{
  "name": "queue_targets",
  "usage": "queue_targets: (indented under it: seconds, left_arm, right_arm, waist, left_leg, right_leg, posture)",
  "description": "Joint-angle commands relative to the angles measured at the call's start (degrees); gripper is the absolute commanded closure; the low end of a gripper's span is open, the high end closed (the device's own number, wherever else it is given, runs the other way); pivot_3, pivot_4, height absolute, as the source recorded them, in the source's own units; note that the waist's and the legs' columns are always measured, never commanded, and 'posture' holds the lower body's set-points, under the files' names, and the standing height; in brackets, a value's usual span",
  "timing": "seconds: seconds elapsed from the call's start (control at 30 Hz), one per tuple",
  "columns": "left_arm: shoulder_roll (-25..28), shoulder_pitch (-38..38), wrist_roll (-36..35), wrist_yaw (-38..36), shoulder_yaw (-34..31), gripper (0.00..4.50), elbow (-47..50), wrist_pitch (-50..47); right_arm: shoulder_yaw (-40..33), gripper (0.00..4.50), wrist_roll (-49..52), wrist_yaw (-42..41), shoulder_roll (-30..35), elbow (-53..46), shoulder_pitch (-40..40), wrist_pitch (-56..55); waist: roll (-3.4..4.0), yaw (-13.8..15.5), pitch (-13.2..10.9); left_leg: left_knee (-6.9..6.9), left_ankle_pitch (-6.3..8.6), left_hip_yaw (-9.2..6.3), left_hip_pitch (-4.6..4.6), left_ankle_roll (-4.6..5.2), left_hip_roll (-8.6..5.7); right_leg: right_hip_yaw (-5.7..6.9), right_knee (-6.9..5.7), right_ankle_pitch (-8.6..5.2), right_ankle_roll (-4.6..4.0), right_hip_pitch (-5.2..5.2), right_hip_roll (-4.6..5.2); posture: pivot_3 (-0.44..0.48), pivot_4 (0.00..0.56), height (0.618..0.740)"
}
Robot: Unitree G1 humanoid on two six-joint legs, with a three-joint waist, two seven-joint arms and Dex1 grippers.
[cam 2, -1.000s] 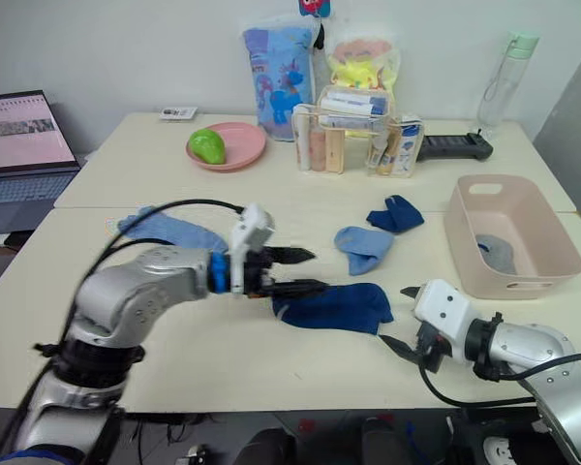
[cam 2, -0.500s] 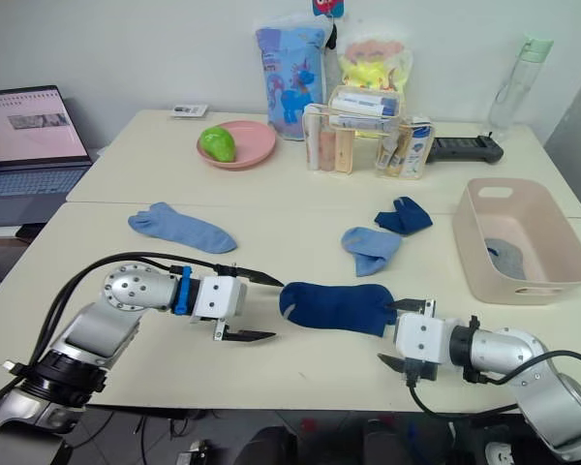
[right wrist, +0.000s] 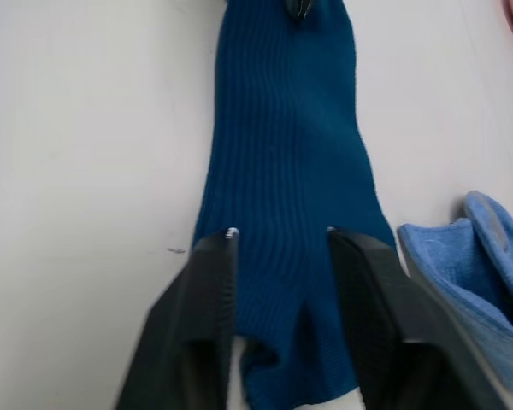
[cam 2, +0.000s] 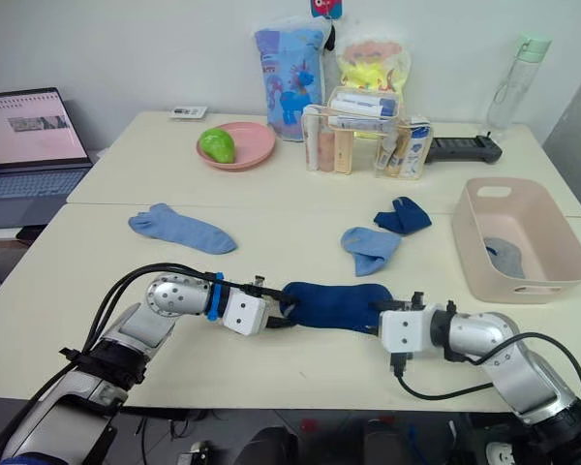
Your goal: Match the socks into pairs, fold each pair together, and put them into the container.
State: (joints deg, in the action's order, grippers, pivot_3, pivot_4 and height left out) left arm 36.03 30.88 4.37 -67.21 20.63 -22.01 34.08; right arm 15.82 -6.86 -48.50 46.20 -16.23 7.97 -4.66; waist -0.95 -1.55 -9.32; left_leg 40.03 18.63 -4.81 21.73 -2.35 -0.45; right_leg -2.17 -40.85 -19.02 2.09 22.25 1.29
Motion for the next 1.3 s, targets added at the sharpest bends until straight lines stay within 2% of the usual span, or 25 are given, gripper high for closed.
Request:
queue_targets:
  seconds: [0.03,0.07,0.1,0.17,0.27,0.37,0.5,0.6,0.7,0.9,1.07,1.1,1.13,1.3]
  left_arm:
    - [0.23,-0.56,-4.43,-4.07,-0.03,4.15,2.16,-5.29]
    - [0.52,-0.96,-5.45,-5.24,-0.17,4.44,3.39,-7.66]
    - [1.5,-1.84,-6.83,-7.12,-0.22,4.48,5.69,-11.18]
    - [3.72,-2.76,-6.92,-10.17,0.35,4.48,7.83,-11.79]
    - [3.02,-2.56,-6.85,-8.85,-0.62,4.48,7.21,-12.93]
    - [2.83,-2.11,-6.43,-8.34,-0.88,4.48,6.42,-13.21]
    - [3.01,-2.18,-6.57,-8.57,-0.95,4.5,6.35,-13.5]
    - [2.92,-2.29,-6.82,-8.58,-1.1,4.5,6.44,-13.74]
    - [2.74,-2.32,-6.97,-8.47,-1.21,4.5,6.53,-14.01]
    - [2.51,-2.4,-7.21,-8.32,-1.17,4.5,6.89,-14.74]
    - [2.47,-2.45,-7.38,-8.3,-1.24,4.5,7.16,-15.27]
    - [2.51,-2.45,-7.44,-8.36,-1.26,4.5,7.22,-15.33]
    - [2.65,-2.42,-7.49,-8.56,-1.25,4.5,7.26,-15.48]
    - [3.84,-3.03,-9.31,-11.17,-1.19,4.5,8.97,-19.51]
  right_arm:
    - [-0.81,4.2,0.45,-0.76,-0.17,-0.64,0.49,-2.69]
    - [-0.88,4.5,0.39,-0.8,-0.26,-0.47,0.48,-3.03]
    - [-0.92,4.5,0.33,-0.79,-0.4,-0.35,0.52,-3.27]
    - [-1.32,4.5,0.08,-0.07,-0.89,-0.13,0.6,-4.31]
    - [-4.25,4.5,3.65,0.36,-1.71,-2.23,-0.23,-2.4]
    - [-6.25,4.5,4.86,-1.24,0.07,-2.88,-1.95,-2.65]
    - [-8.5,3.65,8.25,-4.46,2.68,-3.21,-4.17,-1.95]
    - [-7.51,2.5,5.84,-5.62,4.32,-2.74,-4.35,-4.46]
    - [-5.85,1.56,1.0,-4.61,4.65,-0.62,-3.75,-7.74]
    - [-2.43,1.56,-7.52,0.4,1.08,4.62,-0.47,-13.24]
    - [-1.64,1.56,-7.7,1.98,-2.12,5.73,1.05,-14.62]
    - [-1.6,1.93,-7.23,2.1,-2.75,5.66,1.23,-14.7]
    - [-1.55,2.11,-6.45,1.54,-2.96,5.52,1.16,-14.82]
    - [-1.88,3.82,-3.69,0.42,-3.75,5.19,0.01,-12.47]
  waist:
    - [0.0,-0.12,0.0]
    - [0.0,-0.17,0.0]
    - [0.0,-0.2,0.0]
    - [0.0,-0.32,0.0]
    - [0.03,-0.3,0.01]
    - [0.02,-0.25,0.01]
    - [0.03,-0.18,0.01]
    - [0.03,-0.2,0.01]
    - [0.03,-0.22,0.01]
    - [0.02,-0.25,0.01]
    - [0.02,-0.24,0.01]
    - [0.02,-0.25,0.02]
    - [0.02,-0.25,0.02]
    - [0.02,-0.25,0.02]
  left_leg:
    - [0.0,0.0,0.0,0.0,0.0,0.0]
    - [0.0,0.0,0.0,0.0,0.0,0.01]
    - [0.0,0.0,0.0,0.0,0.0,0.01]
    - [-0.01,0.0,-0.02,0.01,0.0,0.05]
    - [-0.03,0.0,-0.01,-0.02,0.0,0.08]
    - [-0.01,0.0,-0.02,0.01,0.0,0.05]
    - [-0.01,0.0,-0.02,0.01,0.0,0.05]
    - [-0.01,0.0,-0.01,-0.01,0.01,0.05]
    - [-0.01,0.0,0.0,-0.01,0.01,0.05]
    - [-0.01,0.0,0.05,-0.03,0.0,0.05]
    - [-0.01,0.0,0.05,-0.04,-0.01,0.06]
    - [-0.01,0.0,0.04,-0.04,-0.01,0.07]
    - [-0.01,0.0,0.05,-0.04,0.0,0.06]
    - [0.0,0.0,0.05,-0.03,-0.01,0.05]
  right_leg:
    - [0.0,-0.01,0.0,0.0,0.0,0.0]
    - [0.0,-0.02,0.0,0.0,0.01,0.0]
    - [0.0,-0.02,0.0,0.0,0.02,-0.01]
    - [0.0,-0.02,0.0,0.0,0.03,-0.03]
    - [-0.01,-0.04,0.0,0.0,0.04,-0.06]
    - [-0.01,-0.02,0.0,0.0,0.02,-0.05]
    - [-0.01,-0.01,0.0,0.0,0.02,-0.04]
    - [-0.02,-0.02,0.0,0.0,0.01,-0.04]
    - [-0.02,-0.03,0.0,0.0,0.02,-0.05]
    - [-0.03,-0.05,0.0,0.0,0.03,-0.05]
    - [-0.03,-0.05,0.0,0.0,0.02,-0.05]
    - [-0.03,-0.05,0.0,0.0,0.02,-0.05]
    - [-0.04,-0.06,0.0,0.0,0.03,-0.05]
    - [-0.03,-0.06,0.0,0.0,0.03,-0.05]
  posture:
    - [0.0,0.15,0.703]
    - [0.0,0.15,0.703]
    - [0.0,0.15,0.703]
    - [0.0,0.15,0.703]
    - [0.0,0.15,0.703]
    - [0.0,0.15,0.703]
    - [0.0,0.15,0.703]
    - [0.0,0.15,0.703]
    - [0.0,0.15,0.703]
    - [0.0,0.15,0.703]
    - [0.0,0.15,0.703]
    - [0.0,0.15,0.703]
    - [0.0,0.15,0.703]
    - [0.0,0.15,0.703]
